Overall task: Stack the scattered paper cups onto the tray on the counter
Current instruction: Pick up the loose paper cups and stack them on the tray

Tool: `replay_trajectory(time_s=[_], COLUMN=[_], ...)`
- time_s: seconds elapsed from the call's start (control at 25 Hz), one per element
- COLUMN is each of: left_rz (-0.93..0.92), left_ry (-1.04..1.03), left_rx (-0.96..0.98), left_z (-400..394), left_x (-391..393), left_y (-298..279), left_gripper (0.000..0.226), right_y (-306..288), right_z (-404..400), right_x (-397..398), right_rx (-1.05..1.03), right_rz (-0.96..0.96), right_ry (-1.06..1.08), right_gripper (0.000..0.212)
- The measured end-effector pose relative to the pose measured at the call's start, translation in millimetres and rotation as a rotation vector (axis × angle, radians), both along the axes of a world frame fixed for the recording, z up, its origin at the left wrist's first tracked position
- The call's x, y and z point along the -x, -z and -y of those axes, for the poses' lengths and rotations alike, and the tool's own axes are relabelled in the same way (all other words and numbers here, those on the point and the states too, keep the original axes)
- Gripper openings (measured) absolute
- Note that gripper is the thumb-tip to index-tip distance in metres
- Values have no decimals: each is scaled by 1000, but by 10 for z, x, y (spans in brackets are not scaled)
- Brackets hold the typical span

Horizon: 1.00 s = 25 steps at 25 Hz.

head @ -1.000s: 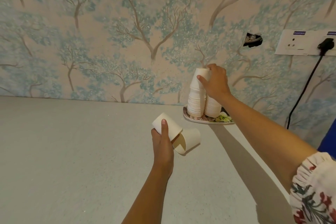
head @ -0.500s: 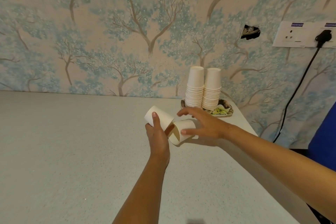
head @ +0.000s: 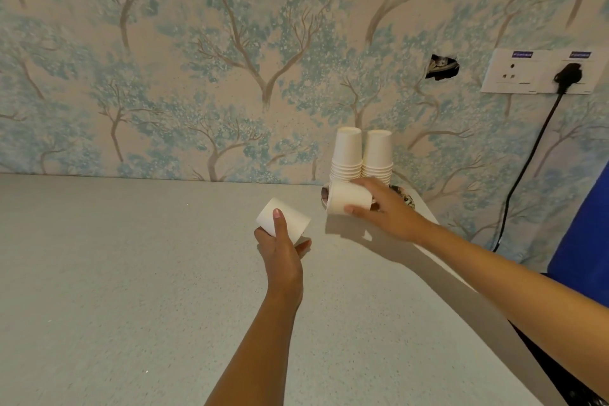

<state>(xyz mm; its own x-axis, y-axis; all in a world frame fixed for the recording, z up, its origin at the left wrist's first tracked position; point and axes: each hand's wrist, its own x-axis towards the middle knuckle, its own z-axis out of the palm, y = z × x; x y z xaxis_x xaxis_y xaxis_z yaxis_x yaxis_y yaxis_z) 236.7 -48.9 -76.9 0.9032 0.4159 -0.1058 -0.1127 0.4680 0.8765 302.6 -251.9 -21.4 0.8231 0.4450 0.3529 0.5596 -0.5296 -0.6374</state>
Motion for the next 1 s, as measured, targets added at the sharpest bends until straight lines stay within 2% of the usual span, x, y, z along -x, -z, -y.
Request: replay_trajectory(time_s=[0.16,0.28,0.4,0.56,0.8,0.92,1.0], left_rz=[6,0,-3,-1,7,17,25], left_ry=[25,36,44,56,74,71,79], left_rx=[-37,-69,-65,-50,-74,-112,-146], left_z=[16,26,34,28,30,36,36], left_x=[-11,-7,-3,-2,-10,-10,-15], left_y=[3,-1,-11,-18,3,14,27], left_gripper=[43,39,39,41,36,37,43], right_y=[-485,-873,-1149,-1291,-1094,-1006,-970], right_z=[40,9,-86,-233,-290,-284,-316], right_x=[-259,-481,-680,-867,-922,-872,-768], right_rx=[-159,-179,-96,75,192,272,318], right_rz=[121,210,294,259,246,232,333], right_ry=[340,470,490,505,488,495,494], right_gripper=[57,64,61,57,30,32,35])
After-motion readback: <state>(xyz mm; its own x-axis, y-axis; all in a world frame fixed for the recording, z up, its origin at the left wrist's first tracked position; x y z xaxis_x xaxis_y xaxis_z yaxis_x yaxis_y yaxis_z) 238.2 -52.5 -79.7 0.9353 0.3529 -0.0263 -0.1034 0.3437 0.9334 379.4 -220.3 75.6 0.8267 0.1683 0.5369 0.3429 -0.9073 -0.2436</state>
